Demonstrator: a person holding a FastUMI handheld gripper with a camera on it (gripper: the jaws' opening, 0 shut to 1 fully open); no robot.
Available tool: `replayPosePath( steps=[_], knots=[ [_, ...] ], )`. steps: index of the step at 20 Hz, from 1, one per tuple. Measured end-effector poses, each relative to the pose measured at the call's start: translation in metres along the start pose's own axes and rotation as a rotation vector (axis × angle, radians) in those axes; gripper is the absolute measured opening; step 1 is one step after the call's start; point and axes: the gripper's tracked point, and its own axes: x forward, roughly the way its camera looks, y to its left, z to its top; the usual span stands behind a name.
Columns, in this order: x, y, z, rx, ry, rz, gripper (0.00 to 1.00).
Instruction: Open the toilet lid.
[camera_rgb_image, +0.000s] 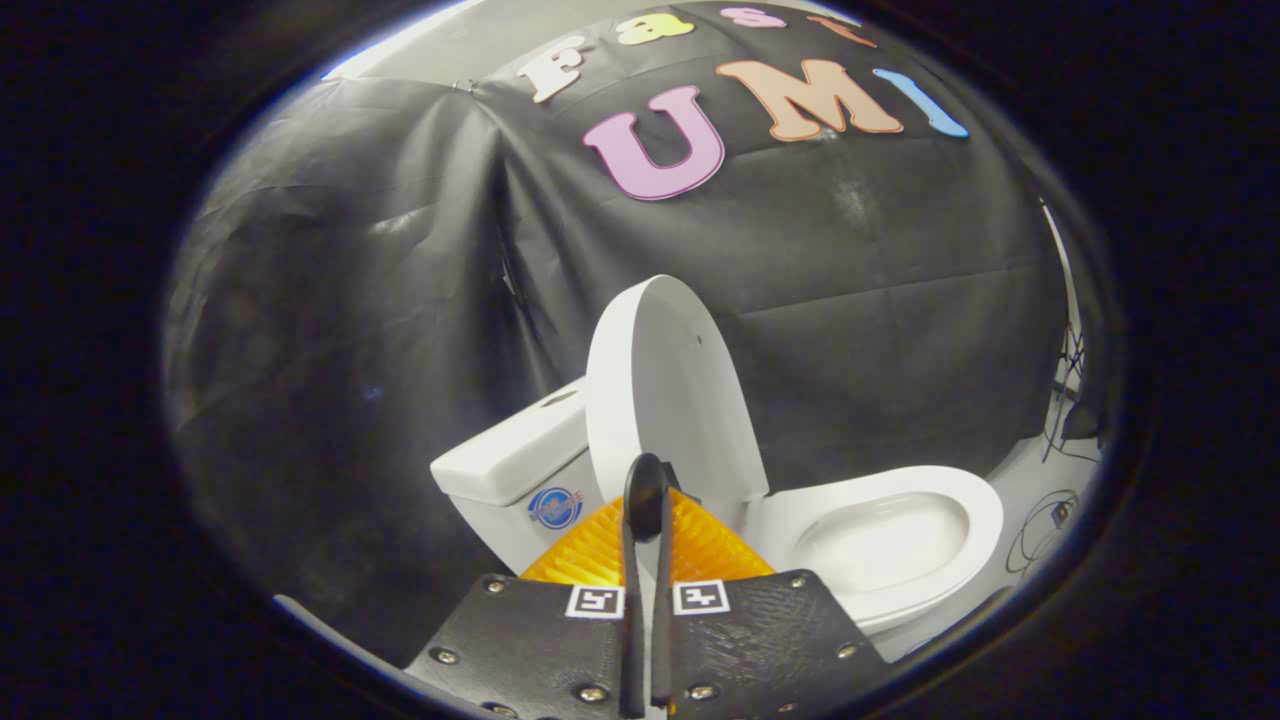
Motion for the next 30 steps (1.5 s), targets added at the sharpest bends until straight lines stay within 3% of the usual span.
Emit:
replayPosePath(
  steps=[10,18,24,28,30],
  knots=[
    [0.008,0.021,-0.003,0.046,-0.003,0.049,0.04],
    [0.012,0.024,0.001,-0.008,-0.028,0.059,0.07],
    [0.005,0.031,-0.006,-0.082,-0.019,0.052,0.31],
    [-0.001,0.026,-0.008,-0.070,0.008,0.066,0.51],
    [-0.005,0.022,-0.008,-0.079,0.017,0.059,0.54]
  ],
)
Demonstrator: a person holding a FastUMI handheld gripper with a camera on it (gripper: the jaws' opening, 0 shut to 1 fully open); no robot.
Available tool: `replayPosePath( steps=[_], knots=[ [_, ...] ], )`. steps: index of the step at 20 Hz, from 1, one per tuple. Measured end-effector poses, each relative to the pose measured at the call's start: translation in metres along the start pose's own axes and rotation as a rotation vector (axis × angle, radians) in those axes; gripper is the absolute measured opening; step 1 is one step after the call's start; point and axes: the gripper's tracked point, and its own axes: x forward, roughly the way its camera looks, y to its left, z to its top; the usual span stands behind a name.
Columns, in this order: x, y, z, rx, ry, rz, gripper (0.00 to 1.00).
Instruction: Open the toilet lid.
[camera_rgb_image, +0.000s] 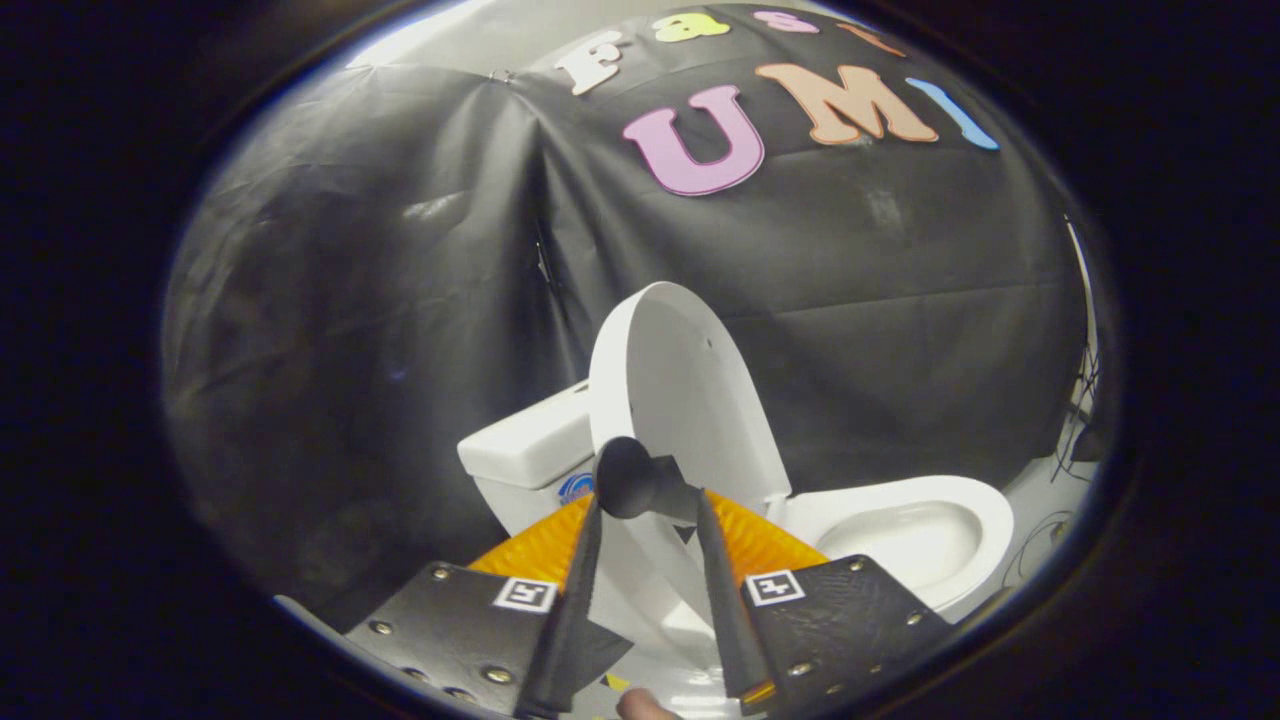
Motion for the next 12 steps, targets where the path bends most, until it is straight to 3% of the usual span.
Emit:
replayPosePath(
  steps=[12],
  knots=[
    [-0.038,-0.072,0.014,-0.019,-0.012,-0.085,0.88]
  ],
)
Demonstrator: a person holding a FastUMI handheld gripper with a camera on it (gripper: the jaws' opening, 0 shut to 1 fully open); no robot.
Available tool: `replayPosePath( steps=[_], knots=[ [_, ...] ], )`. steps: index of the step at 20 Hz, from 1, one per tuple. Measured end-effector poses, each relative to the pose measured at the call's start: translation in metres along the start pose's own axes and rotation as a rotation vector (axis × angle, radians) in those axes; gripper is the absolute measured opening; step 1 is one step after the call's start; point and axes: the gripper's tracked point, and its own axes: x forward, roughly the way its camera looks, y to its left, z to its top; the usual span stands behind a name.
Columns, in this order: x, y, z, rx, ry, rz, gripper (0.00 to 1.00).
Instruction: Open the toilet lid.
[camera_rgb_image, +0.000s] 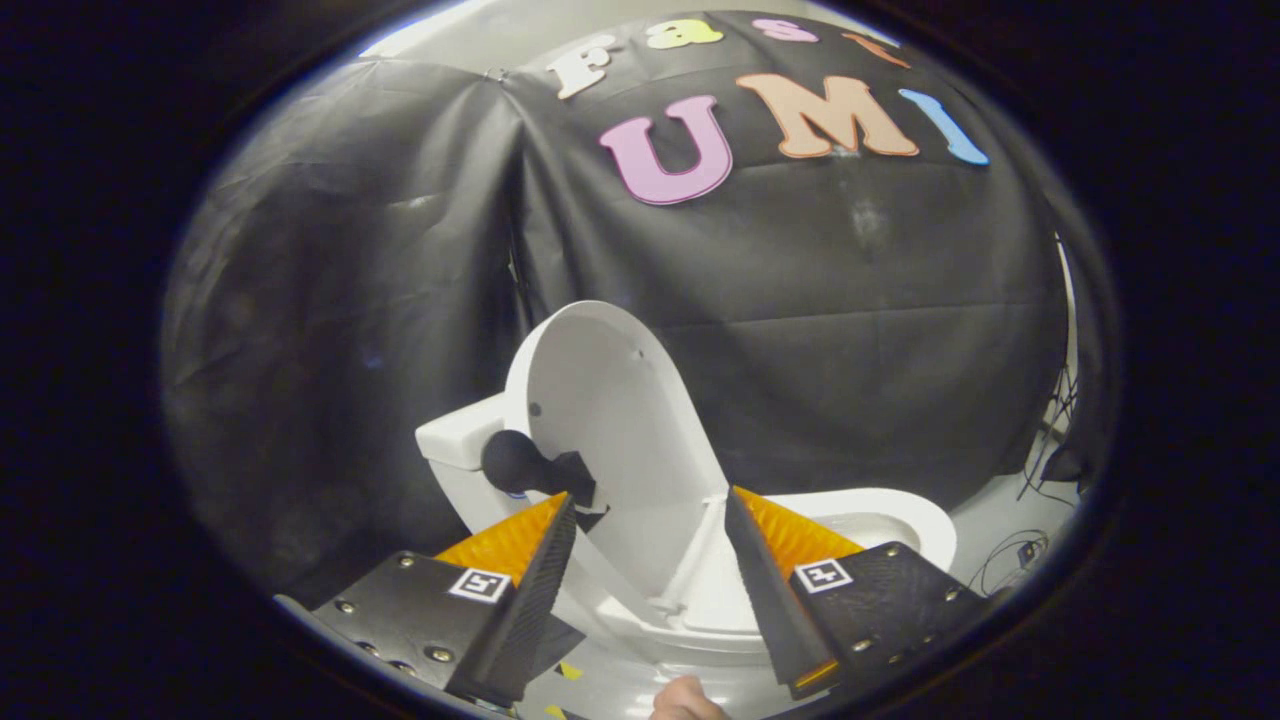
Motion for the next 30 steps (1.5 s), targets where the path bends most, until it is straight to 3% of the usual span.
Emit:
replayPosePath(
  steps=[6,20,25,30],
  knots=[
    [-0.010,-0.033,0.002,0.021,0.001,-0.037,0.88],
    [-0.014,-0.112,0.010,-0.120,-0.011,-0.170,0.92],
    [-0.032,-0.123,0.028,-0.065,-0.048,-0.152,0.92],
    [-0.057,-0.157,0.035,-0.204,-0.056,-0.190,0.92]
  ],
)
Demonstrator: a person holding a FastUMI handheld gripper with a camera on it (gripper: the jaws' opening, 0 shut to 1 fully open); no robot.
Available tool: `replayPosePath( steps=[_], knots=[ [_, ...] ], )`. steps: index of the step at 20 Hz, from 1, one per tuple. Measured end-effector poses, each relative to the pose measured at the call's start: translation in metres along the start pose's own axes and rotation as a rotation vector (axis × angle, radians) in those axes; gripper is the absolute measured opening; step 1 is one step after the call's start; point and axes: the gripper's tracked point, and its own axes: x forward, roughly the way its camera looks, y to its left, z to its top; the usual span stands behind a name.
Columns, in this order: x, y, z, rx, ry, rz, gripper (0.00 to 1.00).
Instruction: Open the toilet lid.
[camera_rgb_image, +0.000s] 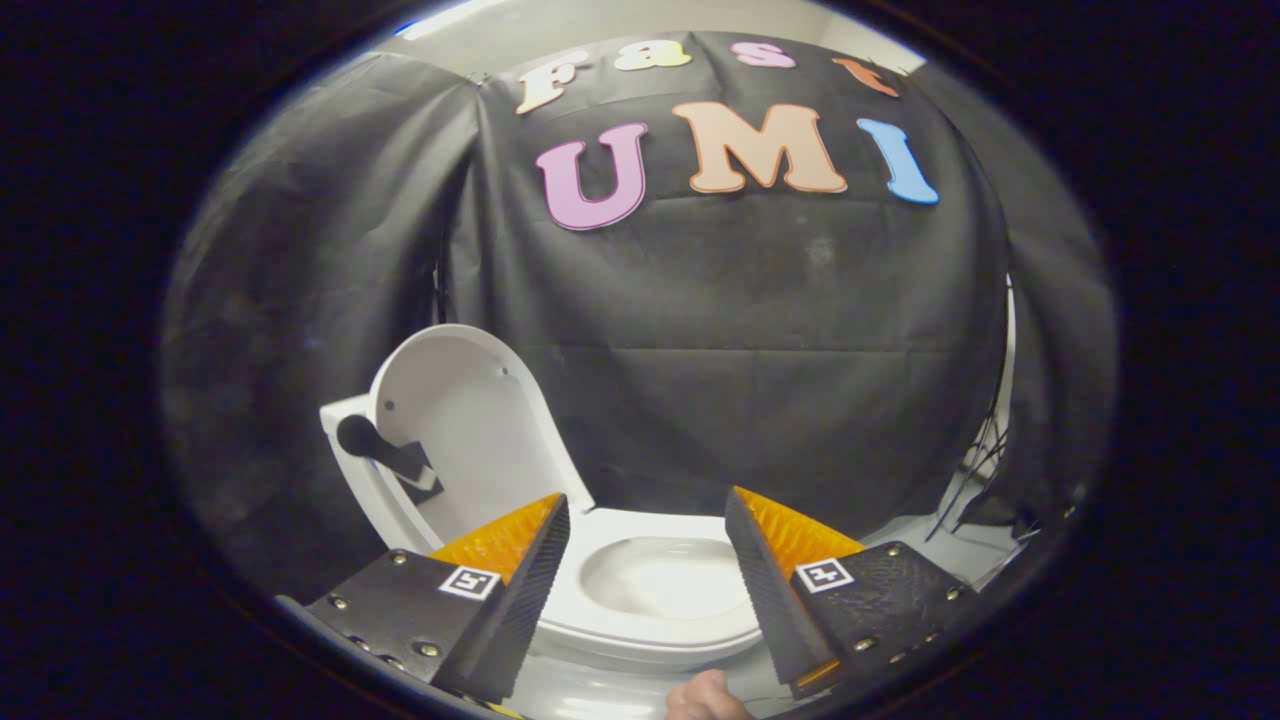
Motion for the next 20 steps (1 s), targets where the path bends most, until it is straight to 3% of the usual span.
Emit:
replayPosePath(
  steps=[3,6,16,20],
  knots=[
    [-0.018,-0.020,-0.009,-0.084,-0.002,0.003,0.92],
    [-0.030,-0.032,-0.011,-0.003,0.000,0.032,0.92],
    [-0.051,-0.052,0.029,0.014,-0.069,-0.054,0.92],
    [-0.050,-0.063,0.033,-0.023,-0.079,-0.128,0.92]
  ],
)
